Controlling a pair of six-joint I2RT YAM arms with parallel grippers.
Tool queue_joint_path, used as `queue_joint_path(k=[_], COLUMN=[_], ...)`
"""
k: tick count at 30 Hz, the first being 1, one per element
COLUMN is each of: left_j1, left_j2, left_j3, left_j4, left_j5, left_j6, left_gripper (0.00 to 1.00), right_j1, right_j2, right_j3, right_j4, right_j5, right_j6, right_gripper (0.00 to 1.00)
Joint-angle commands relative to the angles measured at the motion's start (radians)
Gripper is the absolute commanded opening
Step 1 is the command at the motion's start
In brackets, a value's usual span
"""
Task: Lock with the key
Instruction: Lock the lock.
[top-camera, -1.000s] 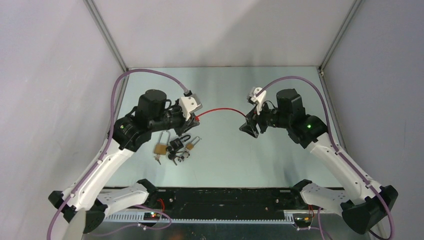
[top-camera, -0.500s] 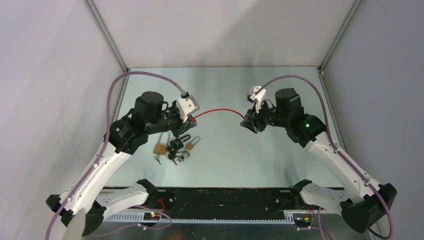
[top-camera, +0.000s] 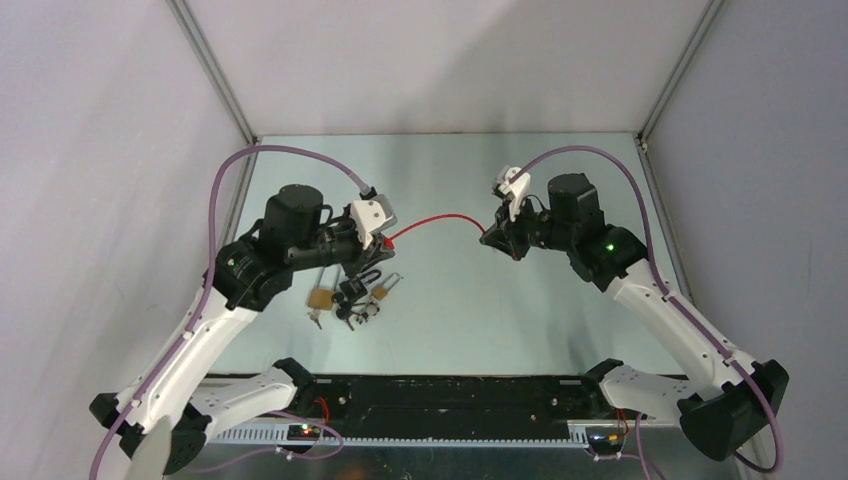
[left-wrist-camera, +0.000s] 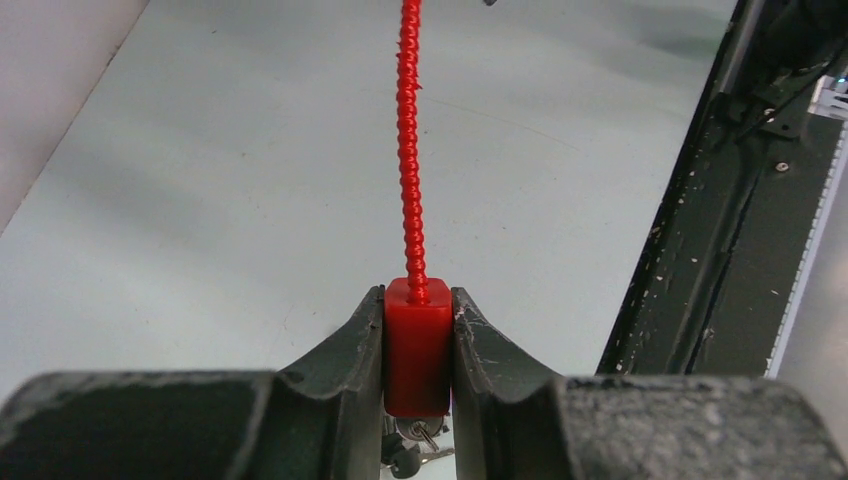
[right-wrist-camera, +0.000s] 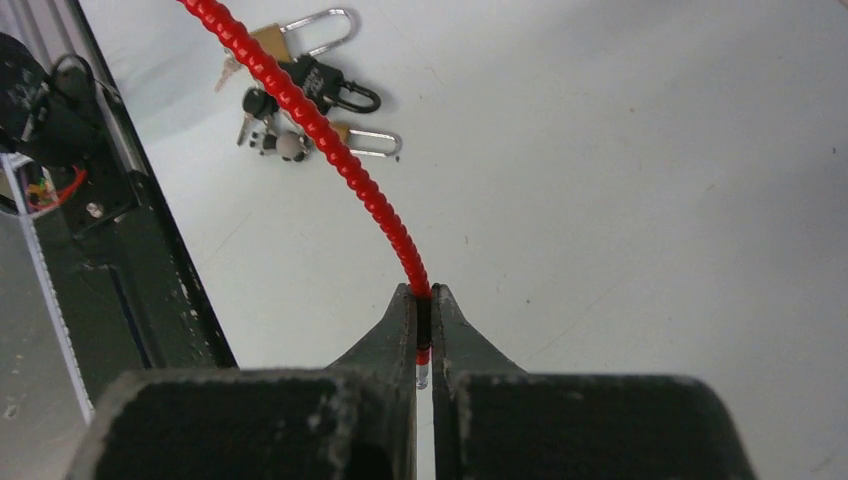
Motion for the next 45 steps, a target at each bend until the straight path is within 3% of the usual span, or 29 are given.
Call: queue_joint_path(k=[1, 4, 8, 17, 32, 45], left_j1=[0.000, -0.002, -0.002, -0.004, -0.004, -0.003], left_j2=[0.008, 0.049, 0.065, -0.033, -0.079, -0.092], left_j3=[0.065, 0.049, -0.009, -0.261, -0.338, -0.346], left_j4=[0.041, 0.133, 0.339, 0.838, 0.888, 0.888], left_j5=[0.119, 0.189, 0.146, 0.204, 0.363, 0.281], left_j6=[-0.029, -0.102, -0.245, -0.448, -0.352, -0.329], left_gripper=[0.00, 0.00, 0.00, 0.00, 0.00, 0.00], right_j1=[0.011, 0.062, 0.181, 0.271, 0.359, 0.389], right_j2=[-0.013, -0.032, -0.065, -0.067, -0.008, 0.004], right_j3=[0.035, 0.023, -0.024, -0.132, -0.149, -0.149], right_j4=[0.133, 0.336, 0.620, 1.001, 1.058, 1.011], right_j5=[-0.101, -0.150, -0.014, 0.199, 0.268, 0.243], right_j6=[0.127, 0.336, 0.504, 0.682, 0.530, 0.494], right_gripper=[0.00, 0.00, 0.00, 0.00, 0.00, 0.00])
